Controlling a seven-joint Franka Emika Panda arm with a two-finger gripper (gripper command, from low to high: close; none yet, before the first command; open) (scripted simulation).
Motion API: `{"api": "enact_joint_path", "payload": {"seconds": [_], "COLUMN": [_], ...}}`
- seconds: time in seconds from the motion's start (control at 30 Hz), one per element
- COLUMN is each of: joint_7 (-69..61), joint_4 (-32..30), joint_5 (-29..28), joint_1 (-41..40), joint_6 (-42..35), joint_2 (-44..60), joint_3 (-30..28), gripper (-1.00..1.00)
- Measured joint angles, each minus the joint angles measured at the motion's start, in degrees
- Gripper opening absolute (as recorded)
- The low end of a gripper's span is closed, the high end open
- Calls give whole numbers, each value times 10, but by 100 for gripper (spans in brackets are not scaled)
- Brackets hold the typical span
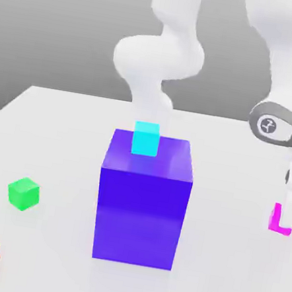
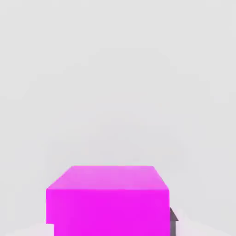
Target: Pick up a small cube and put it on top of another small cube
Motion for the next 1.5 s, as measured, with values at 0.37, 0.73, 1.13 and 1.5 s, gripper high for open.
{"api": "enact_joint_path", "payload": {"seconds": [0.37, 0.73, 1.13, 1.5], "joint_7": [-12, -86, -185, -315], "joint_4": [39, -6, -69, -108], "joint_5": [2, -63, -100, 40], "joint_1": [-112, -368, -564, -518], "joint_6": [18, -21, -66, -8], "joint_2": [-59, -138, -201, -90], "joint_3": [-64, -232, -428, -459], "gripper": [-100, -100, -100, -100]}}
